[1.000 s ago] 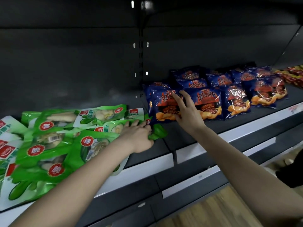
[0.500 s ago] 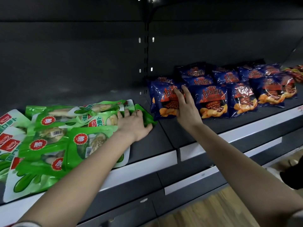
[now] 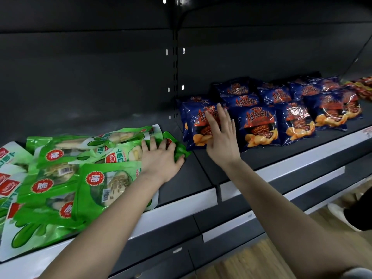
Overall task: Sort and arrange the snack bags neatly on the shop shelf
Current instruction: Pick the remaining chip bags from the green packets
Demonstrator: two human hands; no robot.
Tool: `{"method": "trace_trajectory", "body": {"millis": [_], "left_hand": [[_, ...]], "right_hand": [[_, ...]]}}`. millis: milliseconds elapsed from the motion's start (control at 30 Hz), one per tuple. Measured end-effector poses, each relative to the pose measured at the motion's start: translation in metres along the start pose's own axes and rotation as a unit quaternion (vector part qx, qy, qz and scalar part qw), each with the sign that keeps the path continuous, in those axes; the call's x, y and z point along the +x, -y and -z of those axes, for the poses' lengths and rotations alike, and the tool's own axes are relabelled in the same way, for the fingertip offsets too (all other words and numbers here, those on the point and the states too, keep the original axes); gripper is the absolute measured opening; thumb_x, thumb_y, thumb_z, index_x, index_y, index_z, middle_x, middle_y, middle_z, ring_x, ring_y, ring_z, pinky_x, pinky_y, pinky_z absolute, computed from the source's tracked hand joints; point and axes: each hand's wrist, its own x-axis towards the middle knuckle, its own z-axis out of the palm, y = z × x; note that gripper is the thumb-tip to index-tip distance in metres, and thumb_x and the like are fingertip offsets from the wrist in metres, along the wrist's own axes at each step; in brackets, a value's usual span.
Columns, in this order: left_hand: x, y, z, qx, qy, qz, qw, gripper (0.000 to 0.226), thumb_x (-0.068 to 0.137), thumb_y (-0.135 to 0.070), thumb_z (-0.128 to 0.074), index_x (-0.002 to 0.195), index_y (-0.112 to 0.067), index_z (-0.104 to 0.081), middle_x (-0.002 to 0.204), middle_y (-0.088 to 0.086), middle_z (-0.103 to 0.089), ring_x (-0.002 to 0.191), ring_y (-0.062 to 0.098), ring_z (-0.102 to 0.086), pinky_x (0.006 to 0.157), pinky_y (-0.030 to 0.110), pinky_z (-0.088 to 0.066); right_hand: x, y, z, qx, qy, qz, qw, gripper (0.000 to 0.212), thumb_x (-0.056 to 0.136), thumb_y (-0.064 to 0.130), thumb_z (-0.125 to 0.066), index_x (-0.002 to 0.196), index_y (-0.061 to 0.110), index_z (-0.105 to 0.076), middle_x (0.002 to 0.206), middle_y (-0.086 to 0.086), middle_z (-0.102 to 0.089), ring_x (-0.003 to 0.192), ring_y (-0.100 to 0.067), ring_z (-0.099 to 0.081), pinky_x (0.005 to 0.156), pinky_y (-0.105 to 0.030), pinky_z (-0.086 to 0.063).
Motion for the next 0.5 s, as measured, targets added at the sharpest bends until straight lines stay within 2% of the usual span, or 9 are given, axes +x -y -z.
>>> {"method": "trace_trajectory", "body": {"millis": [100, 200, 333, 500], "left_hand": [[0.001, 0.001, -0.002, -0.003, -0.005, 0.002, 1.0, 0.065, 0.088, -0.063, -0.021, 0.137, -0.025, -0.038, 0.151, 0.001, -0.034, 0.14, 0.037, -0.019, 0.109, 0.057, -0.012], [0.0, 0.0, -0.002, -0.008, -0.009, 0.001, 1.0, 0.064, 0.088, -0.063, -0.021, 0.137, -0.026, -0.038, 0.151, 0.001, -0.034, 0.14, 0.038, -0.018, 0.109, 0.057, -0.012], [0.001, 0.0, -0.001, -0.008, -0.007, 0.0, 1.0, 0.064, 0.089, -0.063, -0.02, 0.138, -0.026, -0.037, 0.152, 0.001, -0.032, 0.141, 0.038, -0.016, 0.11, 0.057, -0.009], [-0.001, 0.0, 0.001, -0.007, -0.006, -0.001, 1.0, 0.063, 0.09, -0.062, -0.021, 0.137, -0.026, -0.038, 0.152, 0.001, -0.032, 0.14, 0.038, -0.017, 0.111, 0.057, -0.01]], "right_hand": [[-0.001, 0.0, -0.005, -0.04, 0.046, 0.038, 0.997, 0.06, 0.087, 0.036, -0.041, 0.146, 0.033, -0.027, 0.159, -0.004, -0.004, 0.143, -0.039, 0.004, 0.111, -0.059, -0.002], [0.0, -0.004, -0.012, -0.07, 0.084, 0.048, 0.993, 0.06, 0.088, 0.051, -0.044, 0.144, 0.041, -0.025, 0.159, 0.0, -0.001, 0.142, -0.041, 0.011, 0.109, -0.062, 0.002], [0.001, -0.008, -0.014, -0.071, 0.088, 0.059, 0.992, 0.061, 0.085, 0.05, -0.053, 0.141, 0.04, -0.032, 0.157, 0.002, -0.012, 0.142, -0.04, 0.009, 0.108, -0.064, 0.001], [0.001, -0.008, -0.011, -0.051, 0.085, 0.06, 0.993, 0.057, 0.082, 0.036, -0.058, 0.137, 0.037, -0.041, 0.155, 0.004, -0.022, 0.143, -0.039, 0.005, 0.108, -0.062, 0.004]]}}
